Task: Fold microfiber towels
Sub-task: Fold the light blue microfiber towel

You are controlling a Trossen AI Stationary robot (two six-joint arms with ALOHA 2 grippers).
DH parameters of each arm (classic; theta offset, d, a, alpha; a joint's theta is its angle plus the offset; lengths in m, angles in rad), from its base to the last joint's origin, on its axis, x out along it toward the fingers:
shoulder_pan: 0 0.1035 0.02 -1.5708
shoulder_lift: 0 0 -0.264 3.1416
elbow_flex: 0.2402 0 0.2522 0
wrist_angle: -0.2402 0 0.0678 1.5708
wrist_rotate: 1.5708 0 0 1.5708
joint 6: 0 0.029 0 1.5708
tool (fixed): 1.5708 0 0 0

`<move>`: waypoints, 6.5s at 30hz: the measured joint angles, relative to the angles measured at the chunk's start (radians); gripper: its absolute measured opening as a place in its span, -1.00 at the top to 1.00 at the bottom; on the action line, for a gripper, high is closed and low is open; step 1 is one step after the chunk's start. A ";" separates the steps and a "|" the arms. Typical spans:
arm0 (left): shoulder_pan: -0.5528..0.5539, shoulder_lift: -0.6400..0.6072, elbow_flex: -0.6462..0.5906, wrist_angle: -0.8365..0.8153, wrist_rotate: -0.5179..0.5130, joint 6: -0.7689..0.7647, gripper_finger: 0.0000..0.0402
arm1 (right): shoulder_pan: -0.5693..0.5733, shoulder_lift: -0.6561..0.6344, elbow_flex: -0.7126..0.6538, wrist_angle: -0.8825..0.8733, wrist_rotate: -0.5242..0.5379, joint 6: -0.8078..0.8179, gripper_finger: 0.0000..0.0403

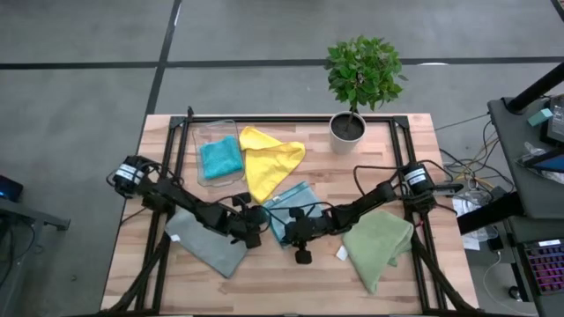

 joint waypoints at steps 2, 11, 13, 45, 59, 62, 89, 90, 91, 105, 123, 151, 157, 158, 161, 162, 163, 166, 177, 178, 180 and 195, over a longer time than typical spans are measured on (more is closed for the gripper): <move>0.000 -0.029 0.000 -0.024 0.013 0.001 0.81 | 0.000 0.001 0.000 0.000 -0.005 0.006 0.92; 0.001 -0.094 -0.004 0.133 -0.028 0.129 0.81 | -0.002 0.000 0.000 0.007 -0.027 0.013 0.52; 0.007 -0.075 -0.009 0.192 -0.033 0.172 0.81 | -0.002 -0.010 0.000 -0.012 -0.027 0.007 0.43; 0.039 -0.024 -0.010 0.147 0.030 0.122 0.81 | -0.223 -0.416 -0.088 -0.697 -0.030 0.383 -0.36; 0.011 -0.008 -0.014 0.161 0.185 0.116 0.81 | -0.352 -0.420 -0.269 -0.505 -0.187 0.426 -0.51; 0.011 0.011 -0.015 0.165 0.183 0.099 0.81 | -0.354 -0.397 -0.301 -0.398 -0.224 0.450 -0.48; 0.010 0.047 -0.010 0.181 0.178 0.094 0.81 | -0.354 -0.311 -0.326 -0.142 -0.292 0.516 0.76; 0.011 0.047 -0.010 0.181 0.178 0.094 0.81 | -0.354 -0.311 -0.326 -0.142 -0.292 0.516 0.79; 0.011 0.047 -0.010 0.181 0.178 0.094 0.81 | -0.354 -0.311 -0.326 -0.142 -0.292 0.516 0.82; 0.013 0.036 -0.013 0.180 0.150 0.104 0.81 | -0.354 -0.501 -0.325 -0.418 -0.223 0.476 0.93; 0.072 0.214 0.002 0.604 0.099 0.232 0.81 | -0.349 -0.660 -0.173 -0.911 -0.044 0.456 0.93; 0.162 0.247 0.019 0.641 0.100 0.280 0.81 | -0.279 -0.210 0.225 -1.020 0.003 0.370 0.94; 0.176 0.247 0.019 0.644 0.101 0.286 0.81 | -0.275 -0.200 0.244 -1.016 0.003 0.383 0.94; 0.179 0.247 0.019 0.644 0.101 0.287 0.81 | -0.275 -0.200 0.246 -1.013 0.003 0.384 0.94; 0.187 0.247 0.018 0.645 0.103 0.288 0.81 | -0.271 -0.200 0.248 -1.010 0.003 0.396 0.94; 0.189 0.247 0.018 0.645 0.103 0.288 0.81 | -0.270 -0.200 0.248 -1.001 0.003 0.399 0.94; 0.190 0.247 0.017 0.645 0.103 0.288 0.81 | -0.268 -0.200 0.247 -0.988 0.002 0.403 0.94; 0.191 0.247 0.016 0.645 0.102 0.290 0.81 | -0.266 -0.200 0.245 -0.972 0.002 0.404 0.94; 0.190 0.247 0.012 0.648 0.102 0.289 0.81 | -0.255 -0.199 0.238 -0.903 0.003 0.403 0.84; 0.190 0.247 0.012 0.648 0.102 0.289 0.81 | -0.255 -0.199 0.238 -0.903 0.003 0.403 0.78; 0.190 0.247 0.012 0.647 0.102 0.288 0.81 | -0.255 -0.199 0.238 -0.895 0.003 0.402 0.64; 0.189 0.231 0.010 0.632 0.143 0.288 0.81 | -0.211 -0.211 0.279 -0.875 -0.059 0.342 -0.06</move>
